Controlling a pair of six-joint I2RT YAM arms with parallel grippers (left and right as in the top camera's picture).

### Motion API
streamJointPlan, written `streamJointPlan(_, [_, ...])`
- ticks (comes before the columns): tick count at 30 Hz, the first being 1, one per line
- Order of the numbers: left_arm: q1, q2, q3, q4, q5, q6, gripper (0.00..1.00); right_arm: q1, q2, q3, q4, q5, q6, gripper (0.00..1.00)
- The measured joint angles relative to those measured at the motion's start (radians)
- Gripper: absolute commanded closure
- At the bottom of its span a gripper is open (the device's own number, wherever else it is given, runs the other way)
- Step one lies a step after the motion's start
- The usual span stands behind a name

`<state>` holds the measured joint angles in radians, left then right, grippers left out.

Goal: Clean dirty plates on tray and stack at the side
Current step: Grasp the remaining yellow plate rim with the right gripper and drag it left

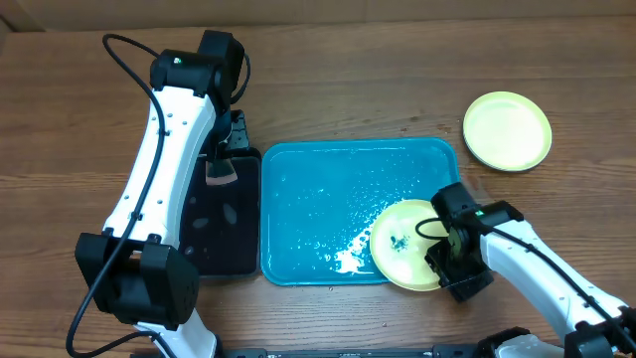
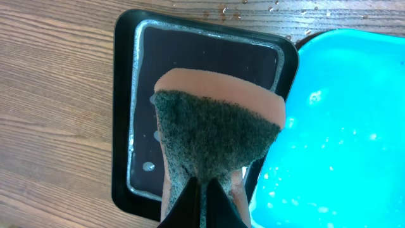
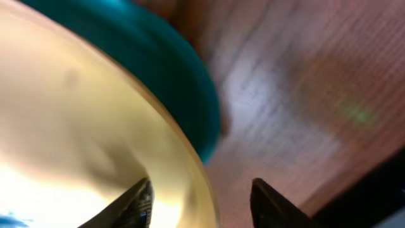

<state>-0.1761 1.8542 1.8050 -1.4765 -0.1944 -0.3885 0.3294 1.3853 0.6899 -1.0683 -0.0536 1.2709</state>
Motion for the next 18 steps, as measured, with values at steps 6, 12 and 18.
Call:
streamJointPlan(6, [0.0, 0.0, 0.0, -0.001, 0.0, 0.0, 0.96, -0.004, 0.001, -0.017, 0.061, 0.018, -0.057, 0.81])
streamJointPlan(12, [0.0, 0.0, 0.0, 0.0, 0.0, 0.0, 0.96, -0.008, 0.0, -0.017, 0.111, 0.02, -0.127, 0.91])
streamJointPlan(18, [0.0, 0.0, 0.0, 0.0, 0.0, 0.0, 0.96, -0.008, 0.002, -0.016, 0.114, 0.03, -0.21, 0.96])
